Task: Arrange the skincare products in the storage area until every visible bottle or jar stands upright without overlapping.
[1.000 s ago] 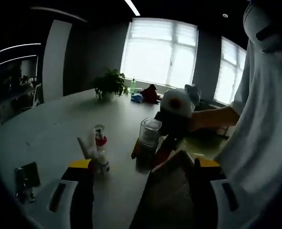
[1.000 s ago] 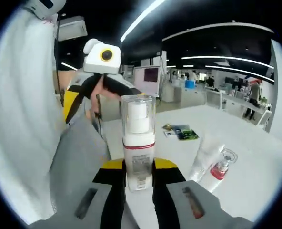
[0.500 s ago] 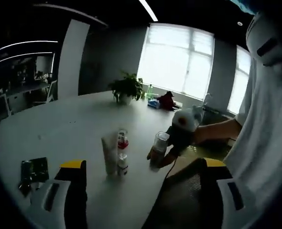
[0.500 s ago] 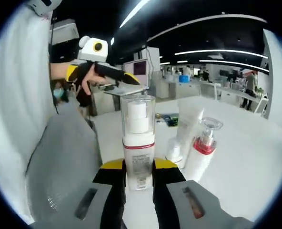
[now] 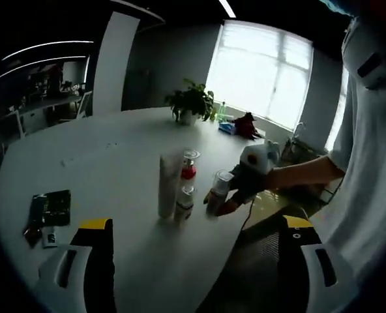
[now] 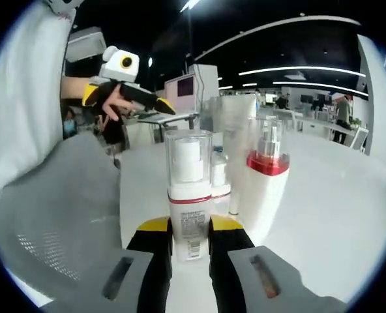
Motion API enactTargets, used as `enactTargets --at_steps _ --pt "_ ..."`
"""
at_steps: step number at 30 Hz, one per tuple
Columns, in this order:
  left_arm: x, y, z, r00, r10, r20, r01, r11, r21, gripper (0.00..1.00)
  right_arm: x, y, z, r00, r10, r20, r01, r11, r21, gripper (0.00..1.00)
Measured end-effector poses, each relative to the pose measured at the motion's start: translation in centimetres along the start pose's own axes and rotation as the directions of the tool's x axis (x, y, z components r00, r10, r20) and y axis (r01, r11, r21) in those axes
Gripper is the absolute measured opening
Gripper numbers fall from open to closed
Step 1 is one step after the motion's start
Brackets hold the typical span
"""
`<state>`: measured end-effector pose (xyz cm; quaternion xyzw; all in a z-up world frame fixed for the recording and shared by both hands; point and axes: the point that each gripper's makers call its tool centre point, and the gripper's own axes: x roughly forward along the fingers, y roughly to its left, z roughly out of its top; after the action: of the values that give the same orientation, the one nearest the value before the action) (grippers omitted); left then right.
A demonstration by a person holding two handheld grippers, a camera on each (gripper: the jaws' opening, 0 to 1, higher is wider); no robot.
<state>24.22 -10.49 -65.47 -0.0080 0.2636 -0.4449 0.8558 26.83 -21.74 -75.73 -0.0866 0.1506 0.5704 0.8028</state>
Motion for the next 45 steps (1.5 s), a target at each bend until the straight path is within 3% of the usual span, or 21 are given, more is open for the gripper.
enactTargets --at_steps 4,12,19,29,36,39,43,45 --pt "0.4 0.6 -0.6 1.0 0.016 -0.015 -0.016 1.0 -0.015 0.99 0.9 -0.5 -1.4 1.0 0.002 -0.01 -0.002 1.0 -0.011 0.2" --pt "1.2 1.4 -1.2 0.999 0.025 -0.028 -0.026 0.999 -0.041 0.99 1.6 -0.9 -2.4 1.0 0.02 0.004 -0.02 1.0 -0.021 0.2" --pt "1.7 1.8 -1.4 0.999 0.021 -0.037 -0.023 0.999 -0.045 0.99 1.5 -1.3 -2.0 0.999 0.029 0.037 -0.029 0.999 -0.015 0.21" --pt "0.5 3.6 -2.0 0.996 0.065 -0.054 -0.068 0.996 -0.055 0.99 2.0 -1.1 -2.8 0.998 0.054 -0.011 -0.054 0.997 -0.047 0.22" --pt "0.8 3.4 -2.2 0.996 0.059 -0.061 -0.062 0.997 -0.046 0.99 2.1 -1.2 -3.1 0.997 0.064 -0.043 -0.066 0.997 -0.05 0.27" --pt "0.9 3.3 -2.4 0.996 0.054 -0.071 -0.057 0.998 -0.041 0.99 1.6 -1.5 -3.5 0.996 0.043 -0.072 -0.047 0.997 -0.055 0.28" --pt "0.9 3.3 -2.4 0.996 0.055 -0.068 -0.057 0.998 -0.038 0.99 0.3 -2.1 -4.9 0.994 -0.031 -0.104 0.03 1.0 -0.008 0.27" --pt "0.8 3.4 -2.3 0.996 0.056 -0.062 -0.058 0.998 -0.036 0.99 0.0 -1.7 -5.1 0.994 -0.036 -0.106 0.037 0.999 0.013 0.28"
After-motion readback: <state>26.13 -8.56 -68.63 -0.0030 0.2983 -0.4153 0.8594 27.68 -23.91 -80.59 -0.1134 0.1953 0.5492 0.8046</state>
